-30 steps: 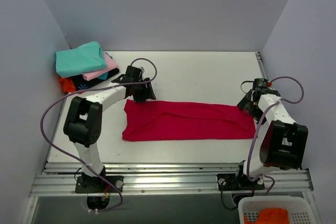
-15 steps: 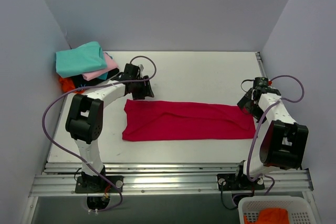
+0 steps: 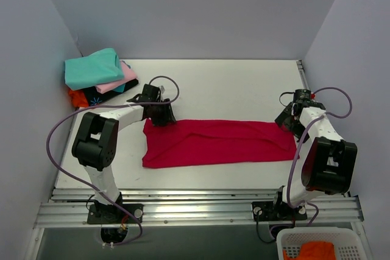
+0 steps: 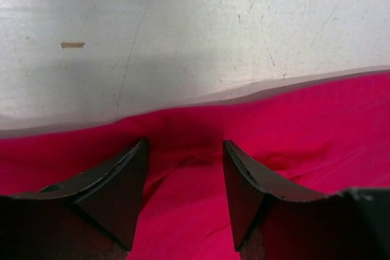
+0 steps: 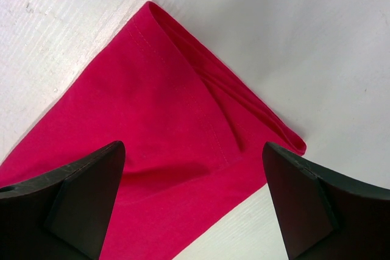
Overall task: Fold and stack the t-shirts
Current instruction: Fold the tshirt
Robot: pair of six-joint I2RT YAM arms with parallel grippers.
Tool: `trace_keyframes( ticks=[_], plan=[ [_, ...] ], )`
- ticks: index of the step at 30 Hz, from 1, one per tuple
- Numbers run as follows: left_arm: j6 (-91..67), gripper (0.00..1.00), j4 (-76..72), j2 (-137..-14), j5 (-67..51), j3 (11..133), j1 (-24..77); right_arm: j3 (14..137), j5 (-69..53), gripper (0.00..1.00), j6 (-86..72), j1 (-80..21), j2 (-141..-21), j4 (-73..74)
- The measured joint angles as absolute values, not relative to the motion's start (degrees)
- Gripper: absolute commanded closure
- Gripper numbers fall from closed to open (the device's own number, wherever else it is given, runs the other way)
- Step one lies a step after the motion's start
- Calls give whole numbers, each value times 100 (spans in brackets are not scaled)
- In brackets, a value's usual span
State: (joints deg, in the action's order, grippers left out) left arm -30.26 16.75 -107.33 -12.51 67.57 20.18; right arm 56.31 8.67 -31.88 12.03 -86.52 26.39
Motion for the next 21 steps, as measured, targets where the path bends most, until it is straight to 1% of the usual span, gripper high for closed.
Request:
trace_keyframes(
  ticks=[5,21],
  plan=[
    [-3079,41,1660,-10573,-1245,6598,2018,5572,867,9,-3203,1203,-8652,2591],
    [-3079,41,1911,-9996,-1223,6733,2021,5443,860,9,-3205,1203,-8639,2561]
  ],
)
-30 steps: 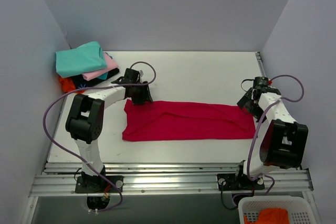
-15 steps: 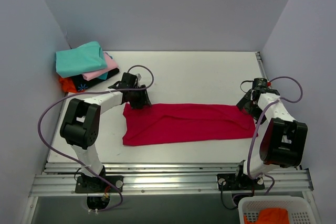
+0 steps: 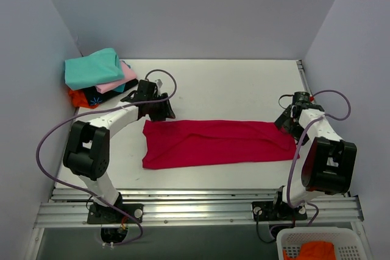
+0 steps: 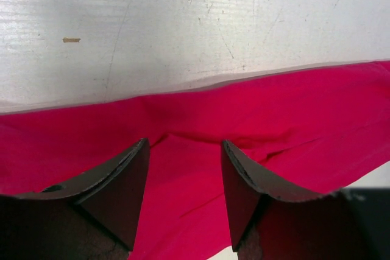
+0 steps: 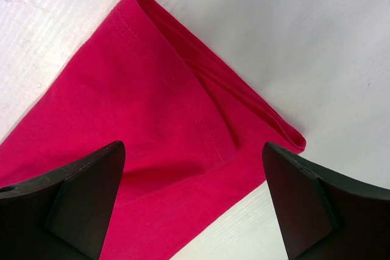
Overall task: Fold and stack the t-shirts
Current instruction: Fold the tshirt
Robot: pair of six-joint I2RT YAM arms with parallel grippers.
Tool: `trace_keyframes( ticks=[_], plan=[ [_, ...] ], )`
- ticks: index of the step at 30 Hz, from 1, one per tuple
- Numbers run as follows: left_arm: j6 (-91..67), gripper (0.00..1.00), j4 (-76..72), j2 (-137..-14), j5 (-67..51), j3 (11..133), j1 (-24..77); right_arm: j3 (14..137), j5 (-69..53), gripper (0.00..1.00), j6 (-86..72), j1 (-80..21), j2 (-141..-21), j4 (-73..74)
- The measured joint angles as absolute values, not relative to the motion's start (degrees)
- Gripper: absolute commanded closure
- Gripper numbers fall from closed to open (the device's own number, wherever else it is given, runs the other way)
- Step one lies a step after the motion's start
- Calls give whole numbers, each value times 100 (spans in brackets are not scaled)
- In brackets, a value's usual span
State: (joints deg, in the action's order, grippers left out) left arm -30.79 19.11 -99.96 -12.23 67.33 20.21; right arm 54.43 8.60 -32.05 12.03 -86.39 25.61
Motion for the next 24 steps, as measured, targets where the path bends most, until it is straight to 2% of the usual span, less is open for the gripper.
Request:
trace_keyframes(
  ticks=[19,24],
  plan=[
    [-3155,43,1678,-9852,-1225,5861,2069,5312,858,10,-3201,1203,-8560,2552],
    [-3192,49,1586,-9966,-1227,5863,2069,5312,858,10,-3201,1203,-8558,2552]
  ],
)
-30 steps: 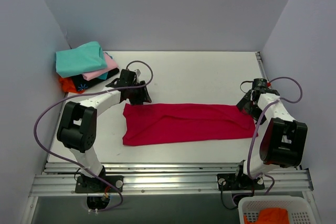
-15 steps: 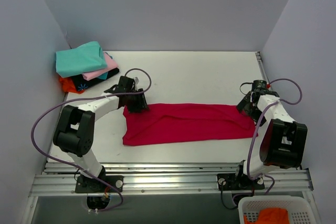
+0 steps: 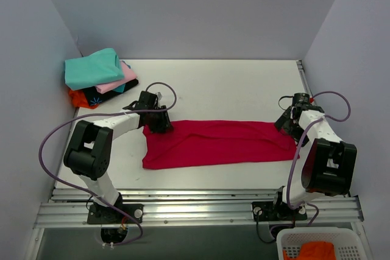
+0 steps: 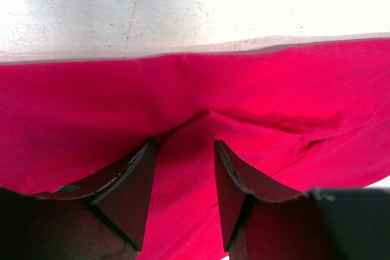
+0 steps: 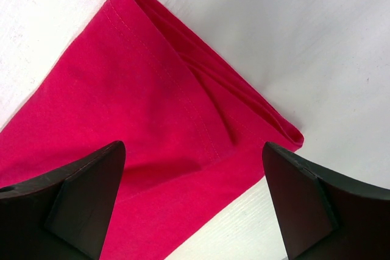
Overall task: Fold and stack the t-shirts
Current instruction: Fold the tshirt
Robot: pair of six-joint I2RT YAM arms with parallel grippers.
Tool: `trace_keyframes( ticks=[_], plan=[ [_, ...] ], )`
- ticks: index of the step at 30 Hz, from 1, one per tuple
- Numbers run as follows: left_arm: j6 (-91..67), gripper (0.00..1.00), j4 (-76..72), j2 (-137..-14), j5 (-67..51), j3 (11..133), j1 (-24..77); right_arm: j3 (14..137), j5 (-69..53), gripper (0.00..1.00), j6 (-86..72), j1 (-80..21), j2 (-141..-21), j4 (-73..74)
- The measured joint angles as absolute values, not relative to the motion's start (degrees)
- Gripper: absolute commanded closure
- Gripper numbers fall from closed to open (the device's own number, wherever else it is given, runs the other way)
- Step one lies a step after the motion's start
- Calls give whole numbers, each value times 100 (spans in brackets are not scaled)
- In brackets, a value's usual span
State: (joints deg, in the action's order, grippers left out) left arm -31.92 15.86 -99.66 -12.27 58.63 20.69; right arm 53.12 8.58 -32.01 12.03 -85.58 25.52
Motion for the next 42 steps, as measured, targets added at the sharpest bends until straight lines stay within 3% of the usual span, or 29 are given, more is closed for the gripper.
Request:
trace_keyframes(
  ticks=[7,15,35,40,42],
  plan=[
    [-3192,56,1581,-10042,-1234,5863,2080,5312,858,10,-3205,1203,-8519,2552],
    [-3166,51,1566,-10027,-1170,5865,2095,5275,858,10,-3249,1203,-8490,2552],
    [-2928,54,1599,-10248,-1009,6095,2167,5227,805,10,-3317,1197,-8484,2552],
    [-2926,57,1562,-10250,-1015,6051,2171,5227,799,11,-3339,1194,-8484,2552],
    [-2921,64,1557,-10250,-1013,6045,2174,5227,790,10,-3345,1192,-8484,2552]
  ],
)
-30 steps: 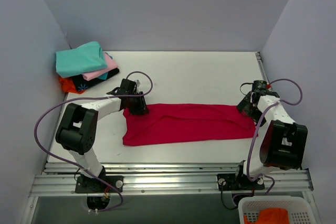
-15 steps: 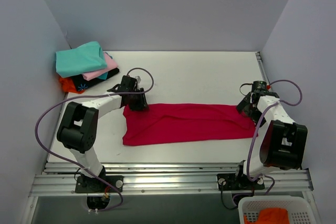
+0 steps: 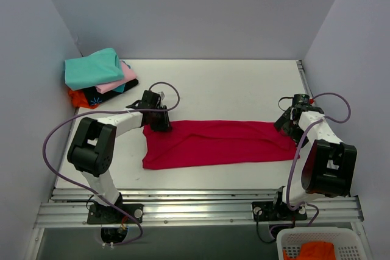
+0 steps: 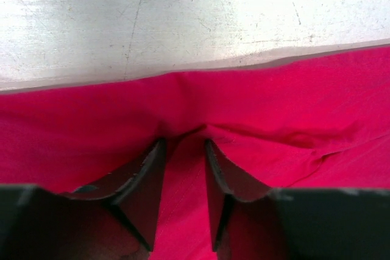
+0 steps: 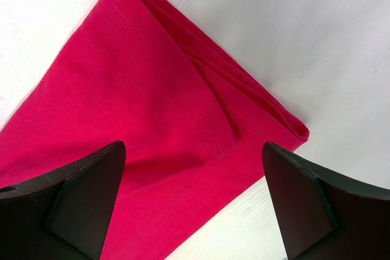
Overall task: Fold and stack the t-shirts
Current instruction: Fold the tshirt
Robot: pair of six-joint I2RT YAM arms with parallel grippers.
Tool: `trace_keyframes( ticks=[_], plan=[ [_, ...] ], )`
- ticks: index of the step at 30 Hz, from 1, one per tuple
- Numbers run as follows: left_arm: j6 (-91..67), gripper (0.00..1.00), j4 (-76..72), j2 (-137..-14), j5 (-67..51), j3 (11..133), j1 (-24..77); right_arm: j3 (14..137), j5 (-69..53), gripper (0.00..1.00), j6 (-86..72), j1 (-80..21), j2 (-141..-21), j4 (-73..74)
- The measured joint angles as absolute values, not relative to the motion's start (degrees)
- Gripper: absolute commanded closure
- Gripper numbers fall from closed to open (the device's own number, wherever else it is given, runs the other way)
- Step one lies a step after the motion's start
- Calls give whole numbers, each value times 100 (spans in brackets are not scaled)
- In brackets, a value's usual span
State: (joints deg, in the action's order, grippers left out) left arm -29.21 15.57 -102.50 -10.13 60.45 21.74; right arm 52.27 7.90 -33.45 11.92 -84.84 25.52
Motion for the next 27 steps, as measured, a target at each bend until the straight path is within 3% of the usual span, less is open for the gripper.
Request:
trace_keyframes(
  ticks=[11,27],
  plan=[
    [-2867,96,1588,-10252,-1002,6025,2182,5212,764,11,-3439,1151,-8484,2550],
    [-2834,98,1846,-9778,-965,6075,2211,5098,764,11,-3448,1116,-8434,2550]
  ],
)
